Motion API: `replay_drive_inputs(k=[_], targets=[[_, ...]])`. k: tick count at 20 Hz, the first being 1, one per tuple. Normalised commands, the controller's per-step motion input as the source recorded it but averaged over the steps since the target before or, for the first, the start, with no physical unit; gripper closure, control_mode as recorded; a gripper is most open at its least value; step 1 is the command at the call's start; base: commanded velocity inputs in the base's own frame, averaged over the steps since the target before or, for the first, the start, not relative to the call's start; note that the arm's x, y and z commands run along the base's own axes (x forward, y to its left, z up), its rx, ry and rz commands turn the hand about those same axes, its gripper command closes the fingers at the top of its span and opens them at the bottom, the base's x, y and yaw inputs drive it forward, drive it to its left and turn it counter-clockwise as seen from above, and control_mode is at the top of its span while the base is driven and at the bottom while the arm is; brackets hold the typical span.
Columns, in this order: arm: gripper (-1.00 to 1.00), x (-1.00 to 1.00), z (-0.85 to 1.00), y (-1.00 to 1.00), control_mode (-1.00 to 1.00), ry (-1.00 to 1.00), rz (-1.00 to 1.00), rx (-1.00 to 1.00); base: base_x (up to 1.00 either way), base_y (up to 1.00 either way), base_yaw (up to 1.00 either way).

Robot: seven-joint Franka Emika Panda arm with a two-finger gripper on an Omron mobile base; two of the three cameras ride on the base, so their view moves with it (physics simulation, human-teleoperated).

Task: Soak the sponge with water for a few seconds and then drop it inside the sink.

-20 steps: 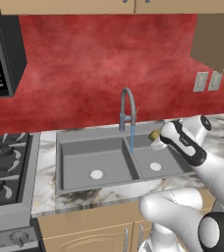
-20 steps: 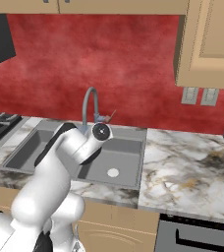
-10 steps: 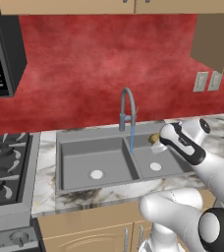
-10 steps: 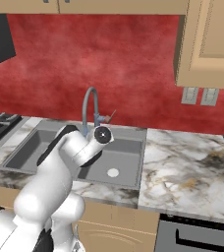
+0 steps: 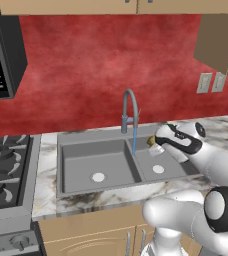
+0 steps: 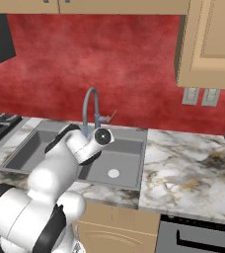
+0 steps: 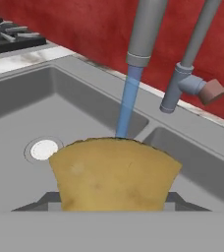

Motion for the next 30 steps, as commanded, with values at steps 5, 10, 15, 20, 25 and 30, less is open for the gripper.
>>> replay_drive_inputs(k=[5, 10, 15, 20, 25, 30], targets=[[1.00, 0.31, -0.06, 0.00, -1.00, 0.00, 0.01, 0.00, 0.00, 0.00, 0.00], [1.00, 0.06, -0.03, 0.00, -1.00, 0.00, 0.03, 0.00, 0.00, 0.00, 0.00], [1.00, 0.00, 0.00, 0.00, -1.00, 0.00, 0.08, 0.00, 0.00, 0.00, 0.00], [1.00, 0.00, -0.01, 0.00, -1.00, 0.00, 0.11, 0.00, 0.00, 0.00, 0.00], [1.00, 0.03, 0.00, 0.05, -1.00, 0.00, 0.07, 0.00, 0.00, 0.00, 0.00], [1.00, 0.00, 0.00, 0.12, -1.00, 0.00, 0.04, 0.00, 0.00, 0.00, 0.00]])
